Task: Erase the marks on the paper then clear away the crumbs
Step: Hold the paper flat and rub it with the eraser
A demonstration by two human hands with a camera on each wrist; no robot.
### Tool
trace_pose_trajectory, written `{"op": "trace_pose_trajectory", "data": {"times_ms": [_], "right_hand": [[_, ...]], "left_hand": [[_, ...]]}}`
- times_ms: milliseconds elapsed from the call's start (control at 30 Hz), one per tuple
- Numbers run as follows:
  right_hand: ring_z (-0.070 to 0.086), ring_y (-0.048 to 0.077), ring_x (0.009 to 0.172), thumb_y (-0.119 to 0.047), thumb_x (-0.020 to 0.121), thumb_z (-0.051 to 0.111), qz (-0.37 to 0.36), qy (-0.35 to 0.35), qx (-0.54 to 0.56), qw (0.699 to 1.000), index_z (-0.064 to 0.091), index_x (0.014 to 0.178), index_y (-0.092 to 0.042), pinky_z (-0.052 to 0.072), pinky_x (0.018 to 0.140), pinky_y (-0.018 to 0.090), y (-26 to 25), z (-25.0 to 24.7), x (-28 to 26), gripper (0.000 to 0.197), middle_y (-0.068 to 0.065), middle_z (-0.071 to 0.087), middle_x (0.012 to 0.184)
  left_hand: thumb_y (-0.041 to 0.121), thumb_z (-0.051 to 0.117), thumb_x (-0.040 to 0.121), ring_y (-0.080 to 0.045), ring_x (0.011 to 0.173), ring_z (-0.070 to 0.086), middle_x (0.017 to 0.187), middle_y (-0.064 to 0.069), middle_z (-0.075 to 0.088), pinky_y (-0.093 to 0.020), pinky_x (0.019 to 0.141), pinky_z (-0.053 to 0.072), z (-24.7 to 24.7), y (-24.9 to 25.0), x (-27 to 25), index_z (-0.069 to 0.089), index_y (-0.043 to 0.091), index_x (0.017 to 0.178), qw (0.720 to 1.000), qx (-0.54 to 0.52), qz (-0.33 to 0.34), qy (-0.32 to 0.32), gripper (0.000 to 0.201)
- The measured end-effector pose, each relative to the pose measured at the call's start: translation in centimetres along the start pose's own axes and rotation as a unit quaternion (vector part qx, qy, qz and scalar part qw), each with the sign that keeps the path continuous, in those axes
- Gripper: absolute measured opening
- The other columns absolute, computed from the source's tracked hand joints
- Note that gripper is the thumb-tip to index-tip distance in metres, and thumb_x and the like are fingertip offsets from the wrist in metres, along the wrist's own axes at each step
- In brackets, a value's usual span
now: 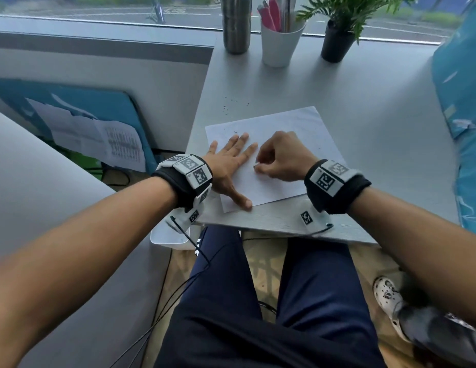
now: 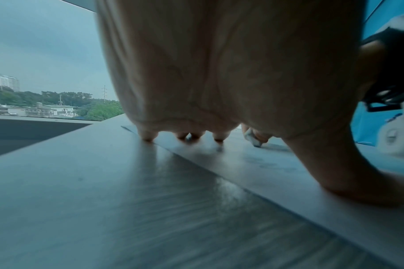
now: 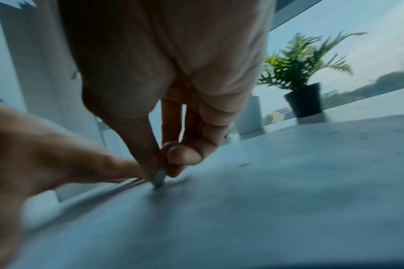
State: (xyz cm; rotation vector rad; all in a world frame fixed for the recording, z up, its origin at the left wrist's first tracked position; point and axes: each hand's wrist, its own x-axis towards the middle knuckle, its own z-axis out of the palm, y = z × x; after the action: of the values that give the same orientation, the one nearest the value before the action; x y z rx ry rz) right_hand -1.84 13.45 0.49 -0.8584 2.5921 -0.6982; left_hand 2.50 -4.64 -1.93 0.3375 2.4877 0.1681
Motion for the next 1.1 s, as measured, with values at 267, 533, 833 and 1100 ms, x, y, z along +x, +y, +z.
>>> {"op": "trace_pose_trajectory", "data": {"times_ms": [267, 533, 833, 1100], "right_hand": [[0.063, 0.010, 0.060, -0.021, 0.074, 0.075, -0.036, -0.034, -0.024, 0.998, 0.079, 0.077, -0.017, 0.039, 0.056, 0.009, -0.4, -0.6, 0.5, 0.007, -0.001, 0.072, 0.067], [0.061, 0.018, 0.059, -0.022, 0.073, 0.074, -0.041, 0.030, -0.036, 0.998, 0.077, 0.074, -0.010, 0.043, 0.064, 0.020, -0.6, -0.3, 2.9, 0.012, 0.002, 0.070, 0.065], [0.067, 0.013, 0.065, -0.022, 0.073, 0.075, -0.044, -0.027, -0.028, 0.998, 0.080, 0.077, -0.015, 0.055, 0.070, 0.028, -1.2, -0.5, 2.7, 0.009, 0.000, 0.074, 0.071], [0.064, 0.004, 0.050, -0.024, 0.073, 0.080, -0.051, -0.180, -0.020, 0.982, 0.078, 0.076, -0.018, 0.049, 0.053, 0.013, -1.3, -0.3, 0.8, 0.007, -0.002, 0.071, 0.061]], "left_hand": [[0.084, 0.070, 0.050, -0.018, 0.141, -0.036, 0.154, 0.003, -0.039, -0.055, 0.117, -0.015, 0.1, 0.0, -0.1, -0.029, 0.026, 0.149, 1.000, -0.008, -0.001, 0.008, 0.151], [0.083, 0.072, 0.043, -0.025, 0.143, -0.033, 0.155, -0.004, -0.037, -0.050, 0.119, -0.013, 0.0, 0.2, -0.1, -0.026, 0.021, 0.151, 0.999, -0.021, -0.030, 0.035, 0.159], [0.088, 0.070, 0.037, -0.021, 0.143, -0.033, 0.155, 0.000, -0.037, -0.048, 0.119, -0.014, 0.2, 0.0, 0.1, -0.029, 0.015, 0.149, 0.998, -0.027, -0.034, 0.038, 0.166], [0.091, 0.067, 0.036, -0.020, 0.141, -0.036, 0.154, 0.001, -0.040, -0.045, 0.118, -0.016, 0.3, 0.0, -0.1, -0.031, 0.015, 0.148, 0.998, -0.022, -0.038, 0.035, 0.167]]}}
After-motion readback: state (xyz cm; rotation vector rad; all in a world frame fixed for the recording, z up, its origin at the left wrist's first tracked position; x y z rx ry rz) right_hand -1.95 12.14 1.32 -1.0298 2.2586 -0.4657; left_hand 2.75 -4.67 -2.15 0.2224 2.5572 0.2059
